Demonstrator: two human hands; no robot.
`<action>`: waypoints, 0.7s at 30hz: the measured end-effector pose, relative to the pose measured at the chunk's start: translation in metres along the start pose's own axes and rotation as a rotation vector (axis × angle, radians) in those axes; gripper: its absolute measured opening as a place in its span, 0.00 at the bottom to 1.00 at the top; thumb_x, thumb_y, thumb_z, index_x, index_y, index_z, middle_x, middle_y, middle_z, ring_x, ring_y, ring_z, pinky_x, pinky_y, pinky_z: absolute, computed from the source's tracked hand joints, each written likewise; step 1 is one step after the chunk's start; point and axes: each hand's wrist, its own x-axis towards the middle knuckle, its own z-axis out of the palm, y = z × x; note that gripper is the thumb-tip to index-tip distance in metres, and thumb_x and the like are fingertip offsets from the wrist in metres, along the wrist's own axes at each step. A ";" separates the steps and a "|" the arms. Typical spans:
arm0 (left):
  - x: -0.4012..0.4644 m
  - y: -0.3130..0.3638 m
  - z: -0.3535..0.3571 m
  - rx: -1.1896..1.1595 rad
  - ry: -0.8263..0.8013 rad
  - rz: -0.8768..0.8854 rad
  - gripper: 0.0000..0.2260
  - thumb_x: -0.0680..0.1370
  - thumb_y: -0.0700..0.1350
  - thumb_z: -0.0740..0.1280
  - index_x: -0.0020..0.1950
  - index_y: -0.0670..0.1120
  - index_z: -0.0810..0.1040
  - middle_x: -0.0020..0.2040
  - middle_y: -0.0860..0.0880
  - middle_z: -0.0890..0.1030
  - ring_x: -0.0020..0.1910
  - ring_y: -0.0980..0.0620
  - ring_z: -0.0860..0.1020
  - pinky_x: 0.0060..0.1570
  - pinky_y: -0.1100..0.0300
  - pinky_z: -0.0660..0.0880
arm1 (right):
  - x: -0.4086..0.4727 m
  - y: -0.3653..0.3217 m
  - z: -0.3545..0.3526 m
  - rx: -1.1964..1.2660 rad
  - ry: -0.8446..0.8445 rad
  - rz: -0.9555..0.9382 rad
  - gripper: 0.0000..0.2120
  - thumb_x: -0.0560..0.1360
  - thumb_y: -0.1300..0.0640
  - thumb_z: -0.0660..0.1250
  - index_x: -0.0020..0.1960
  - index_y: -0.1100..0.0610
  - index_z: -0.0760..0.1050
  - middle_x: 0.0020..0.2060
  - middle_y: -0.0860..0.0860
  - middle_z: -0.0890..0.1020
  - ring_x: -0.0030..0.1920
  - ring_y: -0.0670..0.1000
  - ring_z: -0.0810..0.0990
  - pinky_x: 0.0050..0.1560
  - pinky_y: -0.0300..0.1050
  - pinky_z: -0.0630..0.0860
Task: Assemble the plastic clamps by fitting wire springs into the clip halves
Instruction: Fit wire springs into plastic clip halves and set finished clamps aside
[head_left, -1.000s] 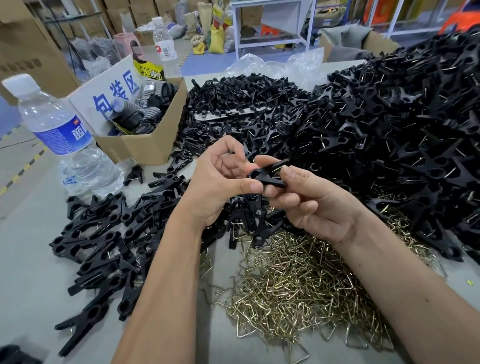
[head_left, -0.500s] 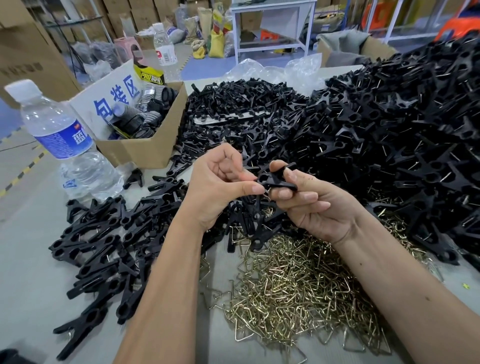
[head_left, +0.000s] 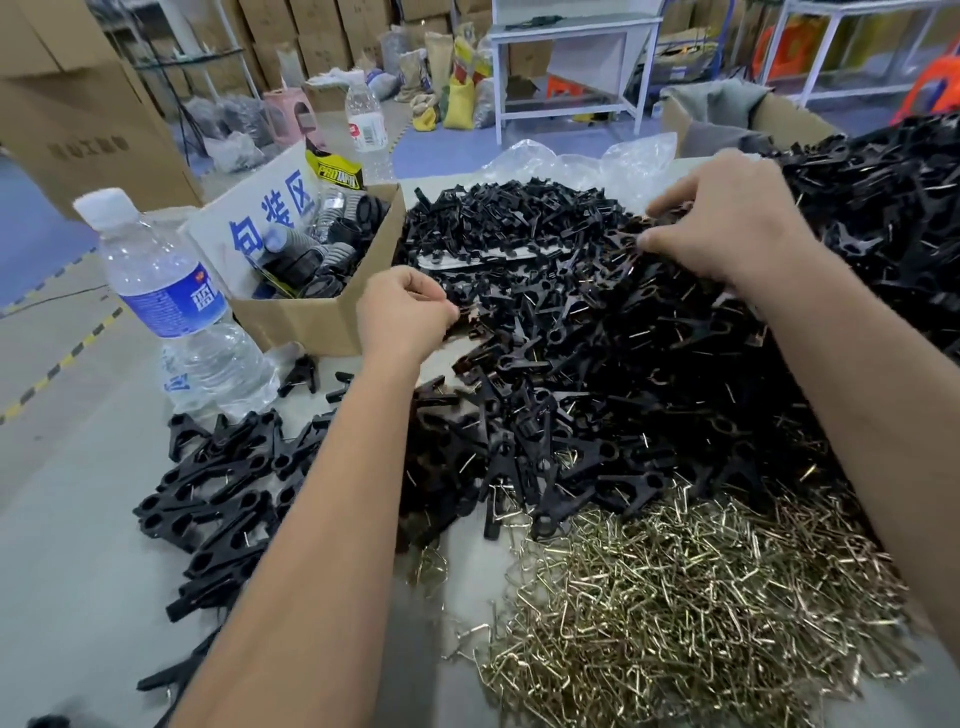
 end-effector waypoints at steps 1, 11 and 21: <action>0.010 0.001 -0.001 0.073 -0.011 0.004 0.12 0.72 0.33 0.75 0.39 0.50 0.80 0.40 0.51 0.85 0.42 0.52 0.84 0.39 0.55 0.80 | 0.005 -0.007 0.004 -0.008 0.018 -0.010 0.11 0.74 0.52 0.78 0.55 0.54 0.87 0.49 0.57 0.87 0.44 0.52 0.79 0.52 0.41 0.72; 0.051 0.001 0.028 0.764 -0.390 0.290 0.14 0.72 0.38 0.78 0.47 0.56 0.82 0.50 0.52 0.81 0.52 0.49 0.80 0.51 0.58 0.76 | 0.042 -0.084 0.127 -0.328 -0.408 -0.438 0.19 0.78 0.60 0.69 0.65 0.45 0.82 0.58 0.53 0.84 0.62 0.59 0.77 0.60 0.54 0.77; 0.070 -0.010 0.026 0.727 -0.264 0.232 0.11 0.72 0.38 0.78 0.41 0.51 0.78 0.49 0.47 0.81 0.46 0.45 0.80 0.41 0.54 0.77 | 0.054 -0.075 0.160 -0.306 -0.439 -0.462 0.11 0.76 0.51 0.76 0.57 0.41 0.85 0.57 0.45 0.84 0.65 0.55 0.76 0.68 0.57 0.64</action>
